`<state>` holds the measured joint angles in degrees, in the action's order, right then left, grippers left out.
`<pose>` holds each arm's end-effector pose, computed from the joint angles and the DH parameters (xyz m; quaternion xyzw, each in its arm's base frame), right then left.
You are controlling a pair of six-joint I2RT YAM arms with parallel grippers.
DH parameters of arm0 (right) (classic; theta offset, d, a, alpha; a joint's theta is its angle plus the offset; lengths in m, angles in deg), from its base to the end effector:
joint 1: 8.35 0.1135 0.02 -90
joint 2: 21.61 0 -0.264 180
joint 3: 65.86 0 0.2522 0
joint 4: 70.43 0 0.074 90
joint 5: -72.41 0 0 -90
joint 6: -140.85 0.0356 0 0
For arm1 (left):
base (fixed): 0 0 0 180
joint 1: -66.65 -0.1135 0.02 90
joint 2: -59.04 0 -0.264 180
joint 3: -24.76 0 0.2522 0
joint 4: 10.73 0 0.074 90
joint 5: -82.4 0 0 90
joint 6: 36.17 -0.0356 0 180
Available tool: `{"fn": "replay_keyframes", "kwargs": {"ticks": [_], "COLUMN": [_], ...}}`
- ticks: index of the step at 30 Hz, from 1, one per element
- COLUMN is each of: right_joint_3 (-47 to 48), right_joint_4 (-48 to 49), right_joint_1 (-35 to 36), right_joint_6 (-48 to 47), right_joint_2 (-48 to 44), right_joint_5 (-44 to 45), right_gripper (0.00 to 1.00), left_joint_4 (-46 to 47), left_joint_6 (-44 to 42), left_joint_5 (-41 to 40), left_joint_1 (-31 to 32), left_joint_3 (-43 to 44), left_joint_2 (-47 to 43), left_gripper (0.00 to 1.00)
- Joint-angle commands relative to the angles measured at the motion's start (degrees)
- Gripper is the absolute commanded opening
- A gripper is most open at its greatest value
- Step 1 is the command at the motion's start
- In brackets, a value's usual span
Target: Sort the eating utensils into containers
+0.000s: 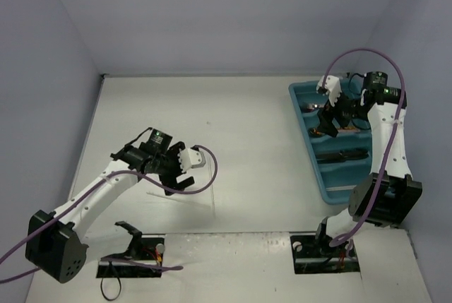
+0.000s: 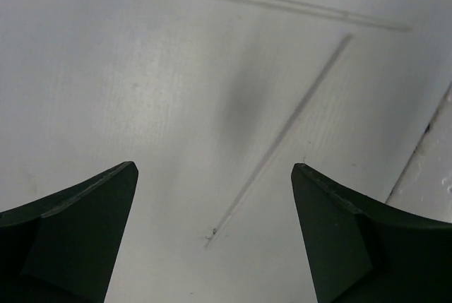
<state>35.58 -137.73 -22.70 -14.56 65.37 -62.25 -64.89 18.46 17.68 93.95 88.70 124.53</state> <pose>0.3068 -0.0527 0.3610 -0.4871 0.7390 0.0874 0.4571 0.1907 -0.1155 0.2592 0.5400 0.7629 -0.1883 0.3016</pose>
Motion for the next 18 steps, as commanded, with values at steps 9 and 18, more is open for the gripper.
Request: {"fn": "replay_keyframes", "kwargs": {"ticks": [9, 18], "right_joint_3": [-1.4, -4.0], "right_joint_4": [1.0, 5.7], "right_joint_1": [2.9, 3.8], "right_joint_6": [5.1, 9.4], "right_joint_2": [-3.5, -3.8], "right_joint_5": [-1.7, -1.1], "right_gripper": [0.64, 0.61], "left_joint_4": [-1.5, 7.6], "left_joint_6": [-23.5, -22.1], "left_joint_5": [3.0, -4.2], "left_joint_1": [3.6, 6.3], "left_joint_3": [-5.1, -8.8], "left_joint_2": [7.5, 10.7], "left_gripper": [0.7, 0.59]}}
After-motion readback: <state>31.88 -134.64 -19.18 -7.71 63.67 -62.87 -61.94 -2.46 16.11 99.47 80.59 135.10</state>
